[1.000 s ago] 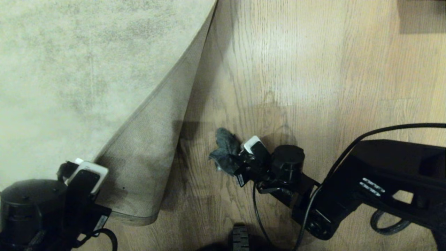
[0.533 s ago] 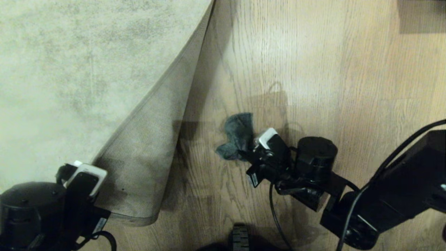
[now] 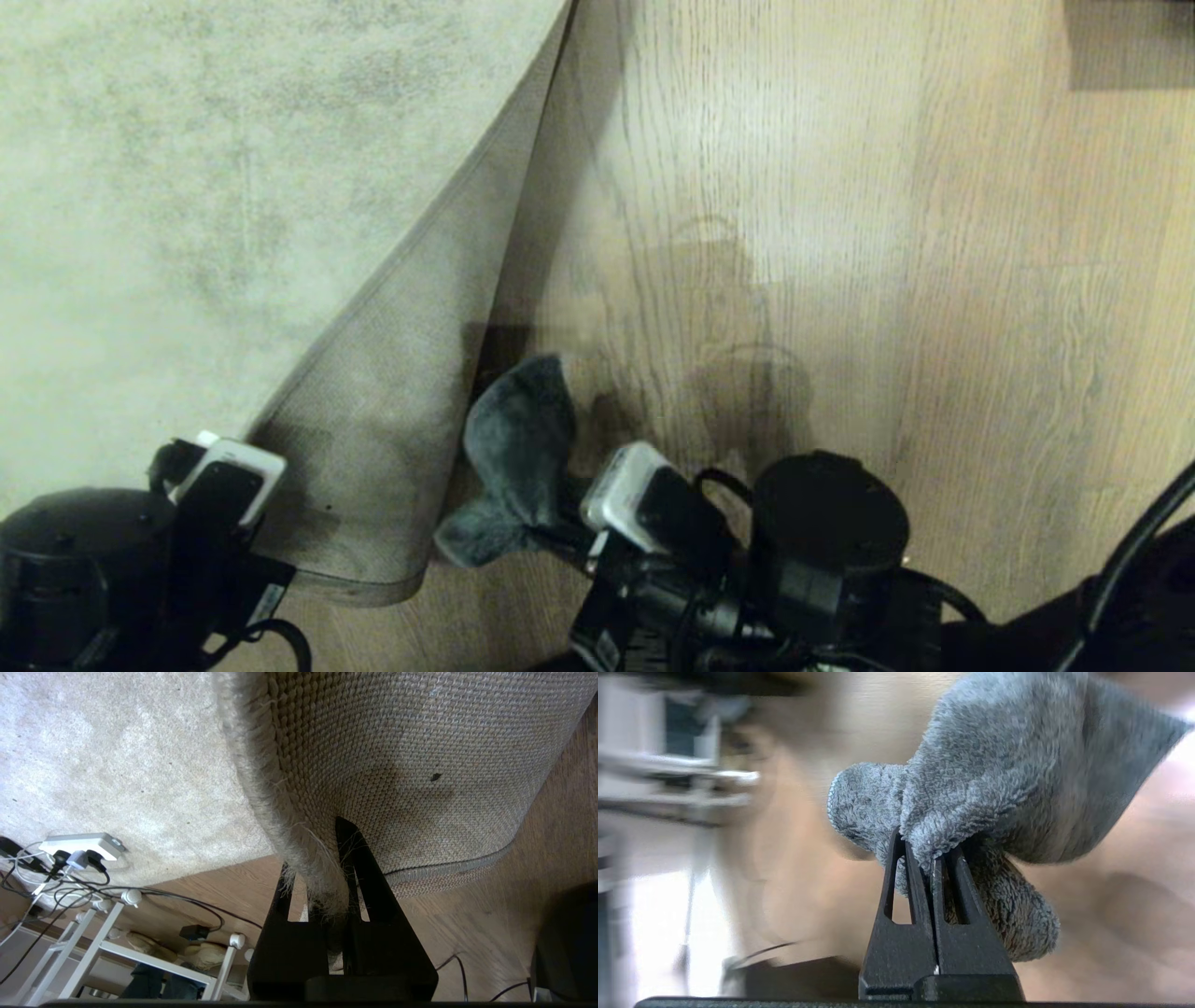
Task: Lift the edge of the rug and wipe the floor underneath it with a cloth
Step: Wipe the floor under the carpet with a rag
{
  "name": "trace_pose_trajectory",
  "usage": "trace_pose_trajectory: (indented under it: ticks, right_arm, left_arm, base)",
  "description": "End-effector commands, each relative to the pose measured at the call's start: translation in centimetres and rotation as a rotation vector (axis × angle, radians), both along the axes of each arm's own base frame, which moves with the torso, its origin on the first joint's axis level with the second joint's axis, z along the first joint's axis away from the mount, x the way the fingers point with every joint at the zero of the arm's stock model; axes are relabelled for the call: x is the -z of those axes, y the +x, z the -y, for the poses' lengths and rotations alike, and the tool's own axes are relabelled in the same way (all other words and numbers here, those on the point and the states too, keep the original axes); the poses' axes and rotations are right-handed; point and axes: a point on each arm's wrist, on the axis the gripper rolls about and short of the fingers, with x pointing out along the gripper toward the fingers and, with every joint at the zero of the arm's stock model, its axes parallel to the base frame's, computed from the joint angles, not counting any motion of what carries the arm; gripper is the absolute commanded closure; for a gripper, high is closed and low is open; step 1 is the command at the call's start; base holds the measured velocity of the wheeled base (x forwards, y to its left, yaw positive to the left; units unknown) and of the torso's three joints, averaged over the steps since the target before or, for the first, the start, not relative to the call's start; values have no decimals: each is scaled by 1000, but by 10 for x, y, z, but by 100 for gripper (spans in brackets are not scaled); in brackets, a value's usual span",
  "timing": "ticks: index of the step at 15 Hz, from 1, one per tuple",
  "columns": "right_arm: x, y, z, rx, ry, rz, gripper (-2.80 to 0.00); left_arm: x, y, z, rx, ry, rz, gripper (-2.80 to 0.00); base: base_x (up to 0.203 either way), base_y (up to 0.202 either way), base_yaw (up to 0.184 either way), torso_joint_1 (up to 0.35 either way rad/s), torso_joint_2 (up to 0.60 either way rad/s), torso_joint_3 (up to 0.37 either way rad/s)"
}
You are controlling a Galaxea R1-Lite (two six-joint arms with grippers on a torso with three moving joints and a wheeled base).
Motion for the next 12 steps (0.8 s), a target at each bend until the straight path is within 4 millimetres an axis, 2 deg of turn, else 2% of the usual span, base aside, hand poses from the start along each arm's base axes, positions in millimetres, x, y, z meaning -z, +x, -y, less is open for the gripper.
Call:
trace_pose_trajectory:
  ticks: [1,3,6,10,12]
  right_arm:
    - [21,-21,-20,-78,-28,-51,0]
    - [39,-24,-29,-90,-33,-91,0]
    - [58,-19,-44,-84,39,-157,0]
    - [74,-1,-76,-72,114,-197,0]
    - [87,15,-78,-34,109,-211,0]
  left_arm:
    - [2,-2,-1,-2,6,-7,0]
    - [3,-2,-1,-12,-5,-5,0]
    - [4,-2,-3,-21,-5,-9,0]
    - [7,-1,-7,-51,0,-32,0]
    - [9,-3,-8,-70,-14,-52,0]
  base:
    - [0,0,0,0,0,0]
    - [0,0,0,0,0,0]
    - [0,0,0,0,0,0]
    - [0,0,0,0,0,0]
    - [0,0,0,0,0,0]
